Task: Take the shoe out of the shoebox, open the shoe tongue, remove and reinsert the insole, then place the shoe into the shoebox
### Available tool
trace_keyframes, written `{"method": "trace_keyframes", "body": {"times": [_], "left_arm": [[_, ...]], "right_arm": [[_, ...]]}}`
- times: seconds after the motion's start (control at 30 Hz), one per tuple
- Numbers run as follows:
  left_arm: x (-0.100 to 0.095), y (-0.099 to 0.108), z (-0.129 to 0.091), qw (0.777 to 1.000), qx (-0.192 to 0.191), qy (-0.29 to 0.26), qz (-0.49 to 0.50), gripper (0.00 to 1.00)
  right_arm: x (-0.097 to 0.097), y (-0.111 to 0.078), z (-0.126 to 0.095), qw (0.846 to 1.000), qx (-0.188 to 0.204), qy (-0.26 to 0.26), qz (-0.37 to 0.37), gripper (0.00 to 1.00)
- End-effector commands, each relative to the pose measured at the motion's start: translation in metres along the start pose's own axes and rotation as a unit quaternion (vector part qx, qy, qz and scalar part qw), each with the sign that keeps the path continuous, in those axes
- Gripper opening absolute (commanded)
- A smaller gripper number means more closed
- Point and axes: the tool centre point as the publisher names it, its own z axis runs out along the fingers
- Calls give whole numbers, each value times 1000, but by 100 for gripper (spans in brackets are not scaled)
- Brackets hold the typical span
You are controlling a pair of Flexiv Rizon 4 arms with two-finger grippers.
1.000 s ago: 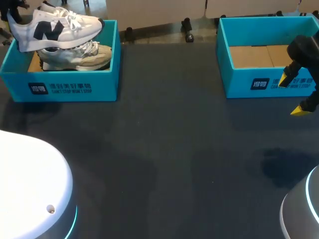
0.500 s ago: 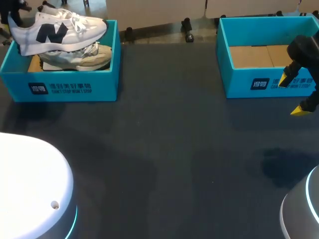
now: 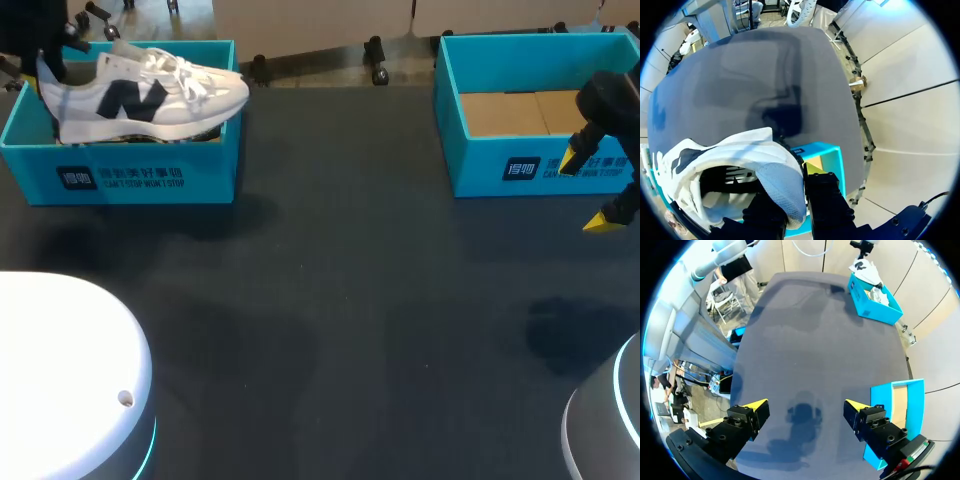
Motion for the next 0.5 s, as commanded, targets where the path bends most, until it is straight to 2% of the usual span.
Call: {"method": "trace_keyframes", "body": {"times": [0.03, 0.5], "left_arm": [[-9, -23, -5, 999, -36, 6, 2, 0], [-40, -58, -20, 999, -29, 27, 19, 0]], "right_arm": [[-1, 0, 1, 1000, 1, 1, 0, 100], [-1, 0, 1, 1000, 1, 1, 0, 100]]}}
